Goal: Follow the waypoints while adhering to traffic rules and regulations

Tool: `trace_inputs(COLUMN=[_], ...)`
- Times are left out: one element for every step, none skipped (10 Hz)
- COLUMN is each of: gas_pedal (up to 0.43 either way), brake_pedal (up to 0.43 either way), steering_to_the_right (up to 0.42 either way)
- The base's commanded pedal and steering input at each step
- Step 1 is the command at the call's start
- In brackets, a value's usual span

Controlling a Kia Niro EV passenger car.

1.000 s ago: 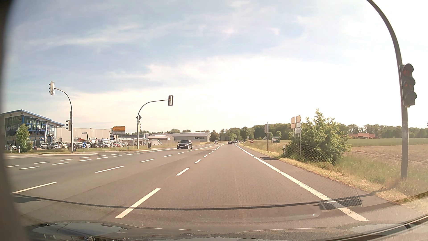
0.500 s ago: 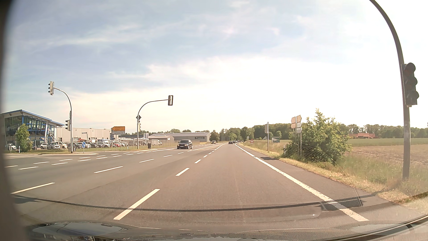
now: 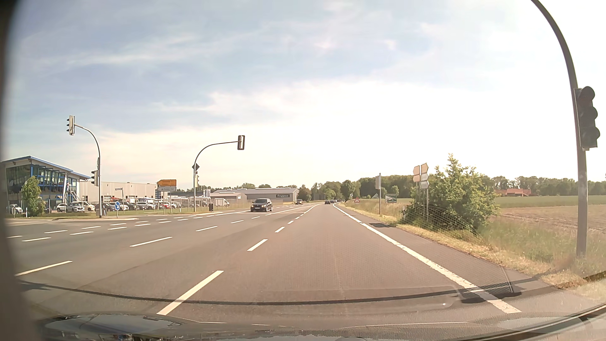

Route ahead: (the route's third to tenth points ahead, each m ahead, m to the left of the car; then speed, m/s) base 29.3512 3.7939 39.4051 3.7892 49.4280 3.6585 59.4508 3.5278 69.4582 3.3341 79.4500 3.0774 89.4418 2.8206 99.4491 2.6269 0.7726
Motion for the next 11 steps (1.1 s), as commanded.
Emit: trace_inputs(gas_pedal=[0.197,0.228,0.24,0.24,0.24,0.24,0.24,0.26,0.28,0.311,0.311], brake_pedal=[0.0,0.0,0.0,0.0,0.0,0.0,0.0,0.0,0.0,0.0,0.0], steering_to_the_right=[-0.014,-0.014,-0.014,-0.014,-0.015,-0.017,-0.021,-0.021,-0.021,-0.021,-0.021])
